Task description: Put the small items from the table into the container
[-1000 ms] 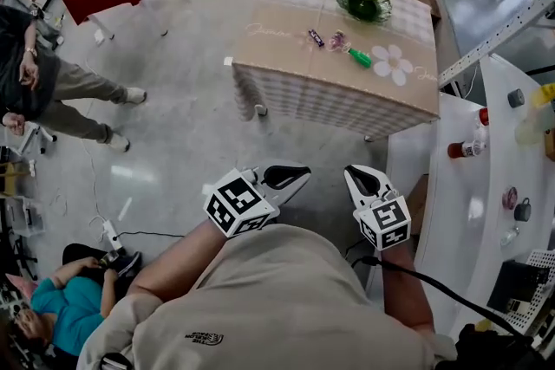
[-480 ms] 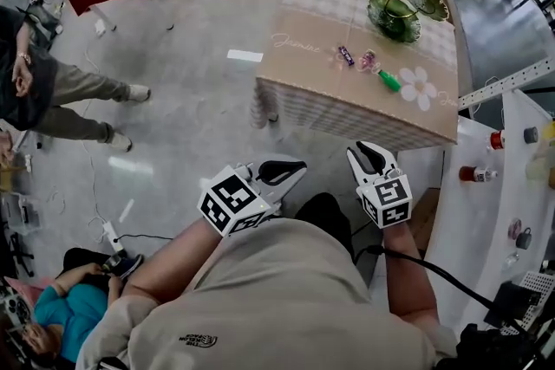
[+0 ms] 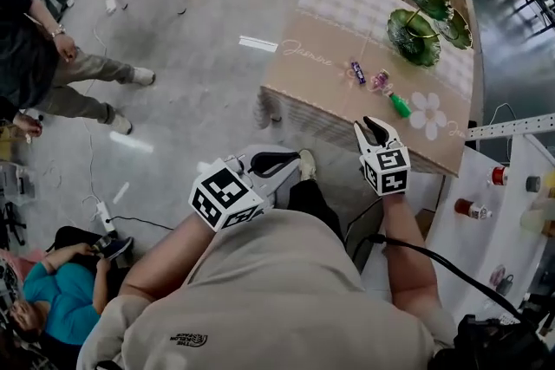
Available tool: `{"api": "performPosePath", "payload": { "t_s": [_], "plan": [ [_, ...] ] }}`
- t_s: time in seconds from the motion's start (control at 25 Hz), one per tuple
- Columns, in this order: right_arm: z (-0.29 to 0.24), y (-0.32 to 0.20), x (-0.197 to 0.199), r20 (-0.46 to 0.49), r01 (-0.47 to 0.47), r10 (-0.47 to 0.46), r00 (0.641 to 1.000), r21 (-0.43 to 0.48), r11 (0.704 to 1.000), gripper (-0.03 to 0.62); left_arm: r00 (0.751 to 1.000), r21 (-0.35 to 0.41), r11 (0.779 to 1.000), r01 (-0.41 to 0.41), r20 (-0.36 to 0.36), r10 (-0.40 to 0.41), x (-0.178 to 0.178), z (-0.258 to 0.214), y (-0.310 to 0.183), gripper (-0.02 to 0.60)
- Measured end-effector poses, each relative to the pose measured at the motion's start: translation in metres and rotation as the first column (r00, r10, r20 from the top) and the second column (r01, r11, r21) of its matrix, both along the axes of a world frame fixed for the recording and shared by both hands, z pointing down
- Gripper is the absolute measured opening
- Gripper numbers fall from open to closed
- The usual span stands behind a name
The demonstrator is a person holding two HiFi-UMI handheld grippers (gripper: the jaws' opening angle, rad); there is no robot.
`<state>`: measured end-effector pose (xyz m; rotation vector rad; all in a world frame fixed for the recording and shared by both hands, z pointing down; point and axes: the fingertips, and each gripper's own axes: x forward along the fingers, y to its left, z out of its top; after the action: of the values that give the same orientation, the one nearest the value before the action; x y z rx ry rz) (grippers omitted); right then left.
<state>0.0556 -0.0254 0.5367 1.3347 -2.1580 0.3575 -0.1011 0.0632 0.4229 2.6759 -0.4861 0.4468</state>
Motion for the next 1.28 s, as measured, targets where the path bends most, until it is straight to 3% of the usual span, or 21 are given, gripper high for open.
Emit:
{"api": "performPosePath", "payload": {
  "t_s": [0.56,1.0,1.28],
  "plan": [
    [0.092,-0.152,0.052,-0.022,0.007,-0.01,1.0,-0.123,0.992,0.114,0.985,-0.032,0.986,0.166,0.052,-0.164,0.044,0.004,-0.098,0.009],
    [0.14,-0.184,0.061,-0.084,-0.014,-0.006,0.996,-0.241,0.97,0.143,0.966,-0.04,0.967,0.25,0.08,-0.246,0.058,0.005,-0.129,0.009],
    [0.146,-0.182,0.061,-0.175,0.015,-0.067,0.982,-0.28,0.96,0.132,0.959,-0.035,0.961,0.273,0.09,-0.269,0.061,0.005,-0.133,0.008]
  ]
}}
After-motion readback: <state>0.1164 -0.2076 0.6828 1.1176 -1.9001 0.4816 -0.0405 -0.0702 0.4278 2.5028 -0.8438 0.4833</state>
